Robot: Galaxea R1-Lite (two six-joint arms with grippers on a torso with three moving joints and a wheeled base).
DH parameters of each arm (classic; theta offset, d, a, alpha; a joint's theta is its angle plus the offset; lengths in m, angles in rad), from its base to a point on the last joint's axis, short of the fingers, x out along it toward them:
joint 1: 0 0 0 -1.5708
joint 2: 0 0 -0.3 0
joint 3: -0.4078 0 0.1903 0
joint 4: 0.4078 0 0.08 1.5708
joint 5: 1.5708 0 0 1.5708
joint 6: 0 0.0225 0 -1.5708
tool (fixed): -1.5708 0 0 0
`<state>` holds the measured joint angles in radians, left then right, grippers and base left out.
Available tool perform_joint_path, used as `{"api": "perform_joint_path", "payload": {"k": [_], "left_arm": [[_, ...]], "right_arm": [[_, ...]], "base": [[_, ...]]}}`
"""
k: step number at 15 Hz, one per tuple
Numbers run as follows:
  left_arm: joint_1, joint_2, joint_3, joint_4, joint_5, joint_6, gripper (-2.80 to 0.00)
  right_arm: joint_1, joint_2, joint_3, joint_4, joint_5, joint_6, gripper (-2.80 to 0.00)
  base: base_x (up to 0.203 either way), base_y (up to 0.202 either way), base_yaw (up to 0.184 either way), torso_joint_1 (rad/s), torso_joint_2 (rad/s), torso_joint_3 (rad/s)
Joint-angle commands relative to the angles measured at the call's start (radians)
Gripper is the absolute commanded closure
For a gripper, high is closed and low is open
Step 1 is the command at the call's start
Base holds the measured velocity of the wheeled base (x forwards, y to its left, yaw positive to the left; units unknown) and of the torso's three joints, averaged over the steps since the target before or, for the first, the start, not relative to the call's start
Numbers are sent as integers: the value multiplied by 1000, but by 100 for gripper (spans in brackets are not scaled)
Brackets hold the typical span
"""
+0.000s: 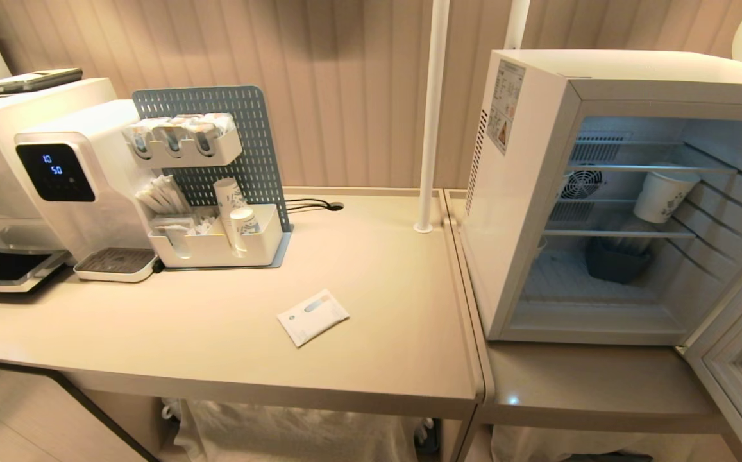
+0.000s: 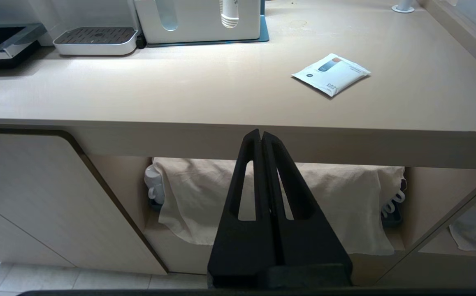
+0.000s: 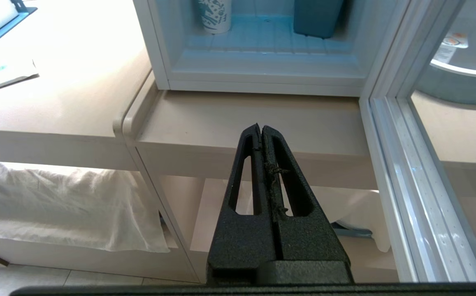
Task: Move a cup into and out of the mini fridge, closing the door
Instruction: Put the yoghurt in the freezer
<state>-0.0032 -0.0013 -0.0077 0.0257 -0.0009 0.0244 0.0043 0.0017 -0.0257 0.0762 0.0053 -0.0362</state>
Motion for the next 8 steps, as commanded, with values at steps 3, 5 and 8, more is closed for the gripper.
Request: {"api": "perform_joint_path", "payload": {"k": [3,5,8], "left_arm": [[0,0,0,0,0,0,0],[0,0,0,0,1,0,0],[0,0,0,0,1,-1,0]], "right_arm": [[0,0,11,-29,0,-4,0],[0,0,26,-79,-2,10,0],[0,2,-3,-76,-8,2,0]], "base": [[0,0,0,0,0,0],[0,0,0,0,0,0],[0,0,0,0,0,0]]}}
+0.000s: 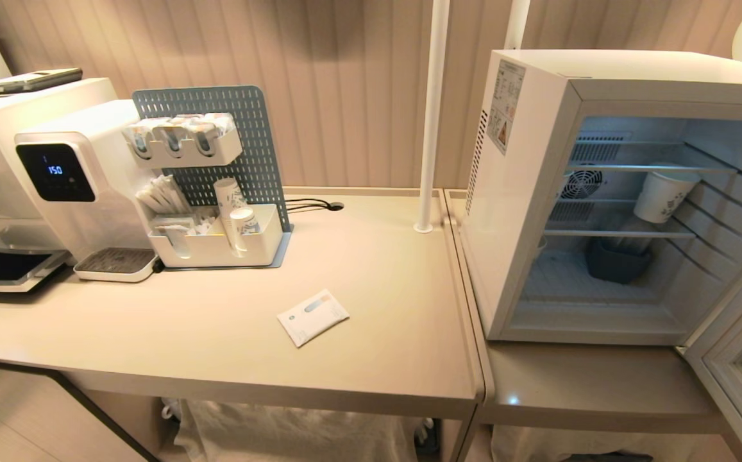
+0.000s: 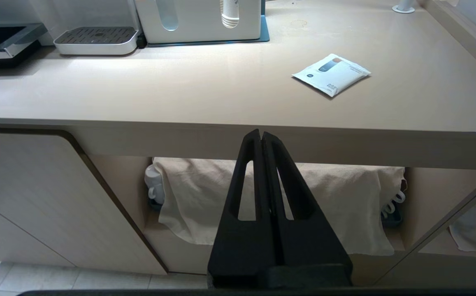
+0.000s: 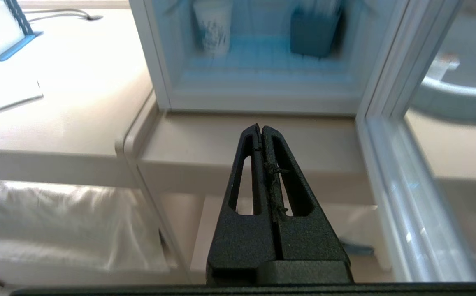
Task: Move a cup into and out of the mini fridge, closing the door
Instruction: Put the yoghurt in the freezer
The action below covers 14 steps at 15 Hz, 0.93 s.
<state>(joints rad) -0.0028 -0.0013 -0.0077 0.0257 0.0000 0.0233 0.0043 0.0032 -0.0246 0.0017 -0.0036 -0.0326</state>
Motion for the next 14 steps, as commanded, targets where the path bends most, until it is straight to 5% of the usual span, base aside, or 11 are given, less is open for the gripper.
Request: {"api": "perform_joint_path", "payload": {"k": [1,4,14], "left_arm": [[0,0,0,0,0,1,0],[0,0,0,0,0,0,0],[0,0,0,0,0,0,0]], "right_arm": [[0,14,-67,7,-4,-3,0],[0,150,-306,89,26,-22,0],[6,731,-651,8,101,-98,0]], "base": [[0,0,0,0,0,0],[0,0,0,0,0,0],[0,0,0,0,0,0]]}}
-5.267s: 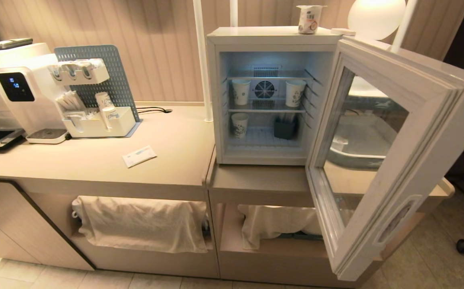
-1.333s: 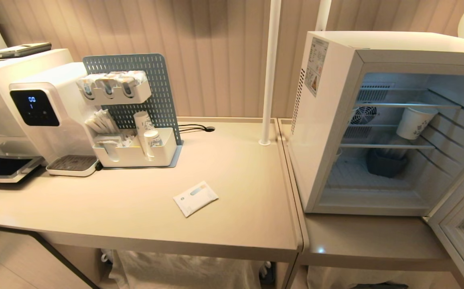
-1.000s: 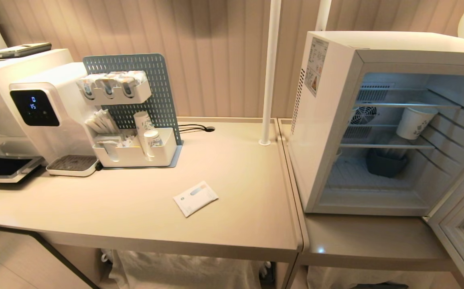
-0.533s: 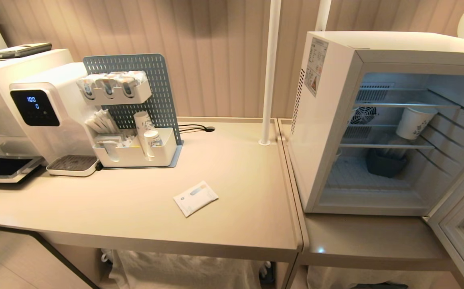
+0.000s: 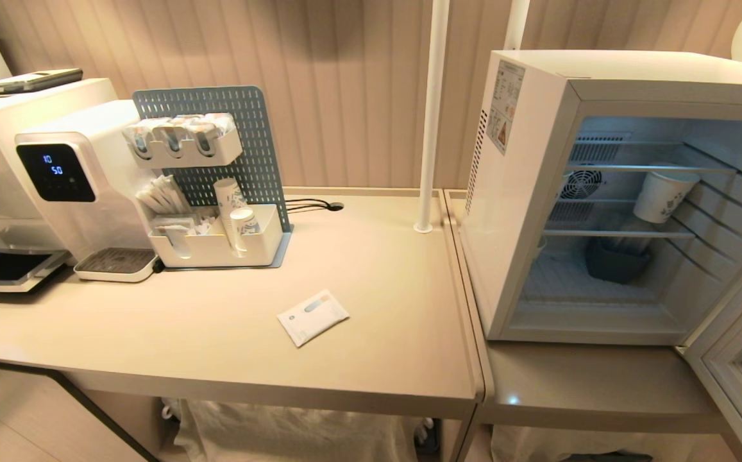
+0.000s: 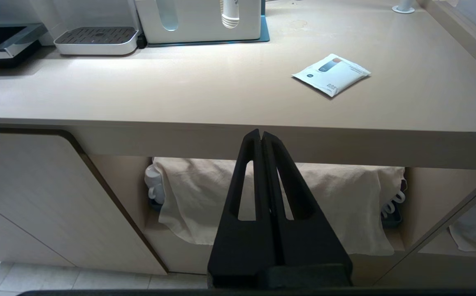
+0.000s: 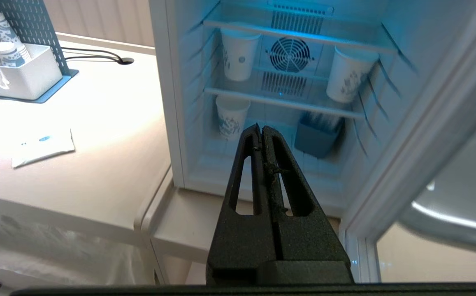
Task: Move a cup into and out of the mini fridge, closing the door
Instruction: Put the yoghurt in the freezer
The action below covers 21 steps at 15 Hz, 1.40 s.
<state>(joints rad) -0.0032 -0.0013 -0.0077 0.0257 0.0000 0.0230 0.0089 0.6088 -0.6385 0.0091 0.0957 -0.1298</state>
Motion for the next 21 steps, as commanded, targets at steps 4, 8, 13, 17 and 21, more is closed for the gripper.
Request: {"api": "perform_joint_path", "payload": {"k": [4,8,13,17,21], "left_arm": [[0,0,0,0,0,0,0],[0,0,0,0,0,2,0],[0,0,0,0,0,2,0],[0,0,0,0,0,2,0],[0,0,0,0,0,2,0]], "right_arm": [[2,481,-346,-54,-6,0,0],[29,749,-670,-62,-272,5,0],[42,890,-855,-28,-470,72,-280],[45,954,-910,-14,-590,110,-280],[45,959,-930,-15,-603,116,-280]], "base": [[0,0,0,0,0,0],[0,0,0,0,0,0],[0,0,0,0,0,0],[0,0,0,0,0,0],[0,0,0,0,0,0]]}}
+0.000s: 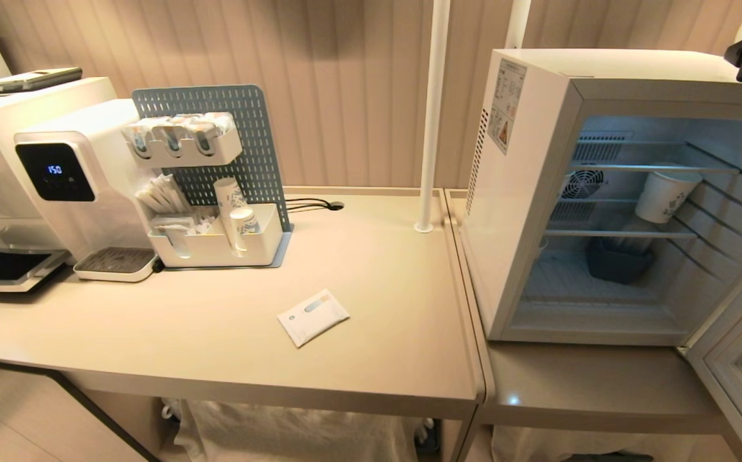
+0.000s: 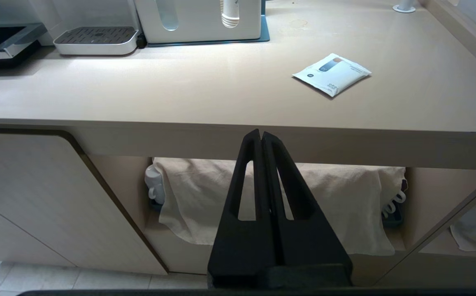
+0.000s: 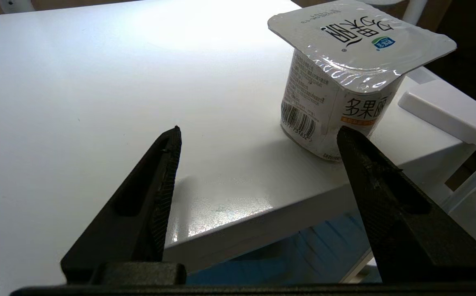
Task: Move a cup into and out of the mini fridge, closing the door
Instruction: Put the yoghurt in the freezer
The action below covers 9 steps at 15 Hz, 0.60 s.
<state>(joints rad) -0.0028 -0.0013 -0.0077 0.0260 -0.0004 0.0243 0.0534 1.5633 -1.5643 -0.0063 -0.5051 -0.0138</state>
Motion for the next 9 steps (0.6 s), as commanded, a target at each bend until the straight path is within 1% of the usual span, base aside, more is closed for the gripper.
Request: {"api": "perform_joint_path", "payload": {"k": [1,9], "left_arm": [[0,0,0,0,0,0,0],[0,0,0,0,0,0,0]], "right_arm": [[0,10,-16,2,-7,0,-280],[-20,57,-48,-3,-6,23,-280]], "base": [[0,0,0,0,0,0],[0,0,0,0,0,0]]}}
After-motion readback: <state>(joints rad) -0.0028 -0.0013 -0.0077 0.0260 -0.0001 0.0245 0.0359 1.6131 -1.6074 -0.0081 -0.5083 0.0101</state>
